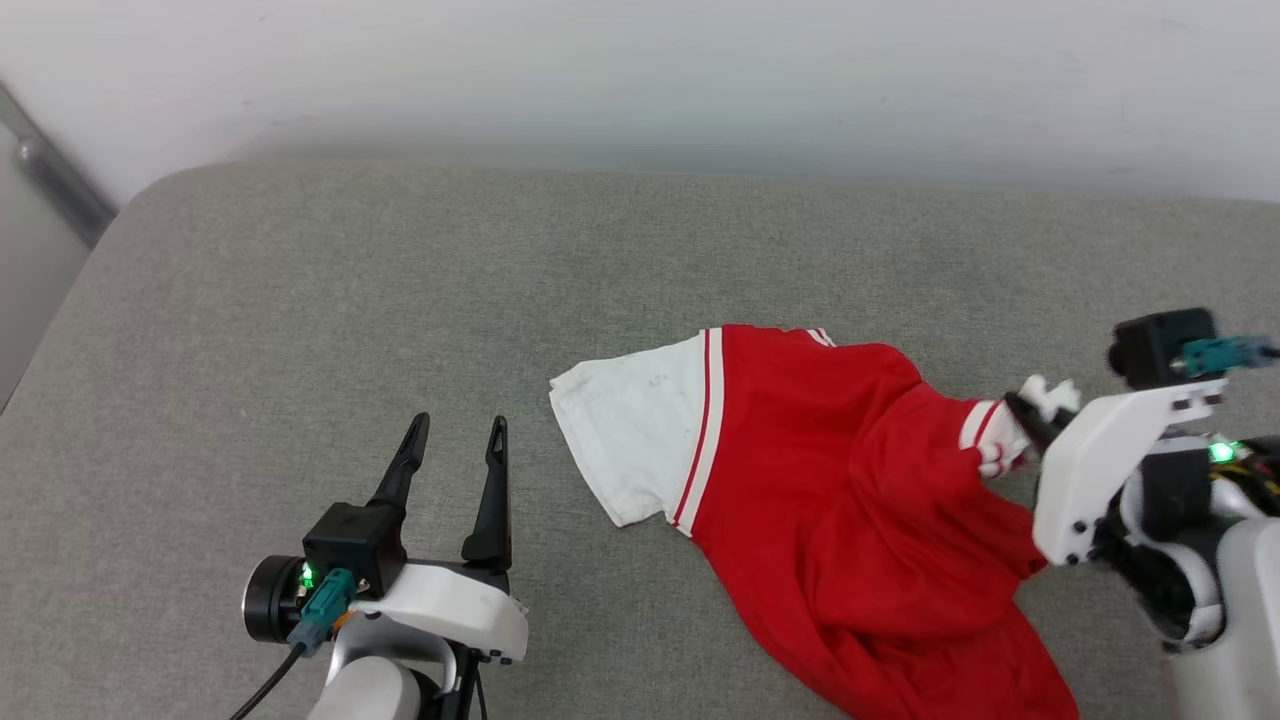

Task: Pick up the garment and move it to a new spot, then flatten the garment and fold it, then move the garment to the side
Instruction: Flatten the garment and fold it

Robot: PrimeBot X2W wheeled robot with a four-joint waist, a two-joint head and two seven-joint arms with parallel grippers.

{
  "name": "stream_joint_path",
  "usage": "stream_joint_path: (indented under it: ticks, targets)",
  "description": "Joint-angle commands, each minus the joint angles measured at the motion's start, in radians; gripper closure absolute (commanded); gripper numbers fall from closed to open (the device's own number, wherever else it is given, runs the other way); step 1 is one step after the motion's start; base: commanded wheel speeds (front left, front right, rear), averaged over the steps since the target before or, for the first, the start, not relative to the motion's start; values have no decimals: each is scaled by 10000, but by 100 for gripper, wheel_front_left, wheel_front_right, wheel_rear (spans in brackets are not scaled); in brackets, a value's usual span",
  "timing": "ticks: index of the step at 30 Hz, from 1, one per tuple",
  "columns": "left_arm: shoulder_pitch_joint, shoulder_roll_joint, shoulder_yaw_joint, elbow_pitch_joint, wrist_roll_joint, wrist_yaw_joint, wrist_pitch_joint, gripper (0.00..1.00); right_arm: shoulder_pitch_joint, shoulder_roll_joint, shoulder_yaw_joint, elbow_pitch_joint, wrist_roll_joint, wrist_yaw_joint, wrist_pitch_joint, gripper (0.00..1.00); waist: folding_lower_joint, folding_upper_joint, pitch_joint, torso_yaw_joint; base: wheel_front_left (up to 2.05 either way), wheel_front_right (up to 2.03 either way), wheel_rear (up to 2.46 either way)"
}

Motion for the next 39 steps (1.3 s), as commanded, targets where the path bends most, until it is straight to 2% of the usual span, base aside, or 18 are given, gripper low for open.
stream_joint_path:
  ticks: [1, 8, 12, 16, 17, 18, 19, 24, 29, 39]
  targets:
    - [-92, -27, 19, -26, 68, -13, -24, 0, -234, -90, -470, -191, -211, -3, -270, 100, 0, 0, 4, -72, 0, 0, 0]
    - [-131, -78, 96, -31, 169, -124, -25, 0, -42, 322, -3212, 170, -950, -3, -1046, 100, 0, 0, 115, -203, 0, 0, 0]
    - [-158, -113, 117, 5, 191, -186, -25, 0, 459, 629, -4694, 1256, -1138, -2, -1451, 100, 0, 0, 199, -186, 0, 0, 0]
    - [-184, -121, 164, 65, 230, -228, -25, 0, 781, 867, -5595, 2638, -1229, -3, -2309, 100, 0, 0, 252, -177, 0, 0, 0]
    - [-170, -114, 187, 78, 243, -229, -25, 0, 762, 901, -5772, 2951, -1216, -3, -2595, 65, 0, 0, 249, -192, 0, 0, 0]
    - [-159, -104, 206, 96, 254, -228, -25, 0, 746, 937, -5912, 3266, -1236, -3, -2844, 7, 0, 0, 241, -208, 0, 0, 0]
    - [-154, -94, 221, 100, 256, -232, -25, 0, 712, 973, -5995, 3539, -1275, -3, -3152, 0, 0, 0, 230, -220, 0, 0, 0]
    - [-46, -23, 276, 154, 263, -211, -25, 0, 438, 956, -5744, 3974, -1124, -3, -4989, 0, 0, 0, 27, -300, 0, 0, 0]
    - [157, 40, 343, 178, 210, -100, -25, 0, 559, 827, -4906, 3361, -1229, -3, -6444, 0, 0, 0, -340, -368, 0, 0, 0]
    - [623, 236, 484, 60, 147, 172, 104, 0, 1816, 970, -2923, 1247, -1542, -3, -7371, 0, 0, 0, -1072, -381, 0, 0, 0]
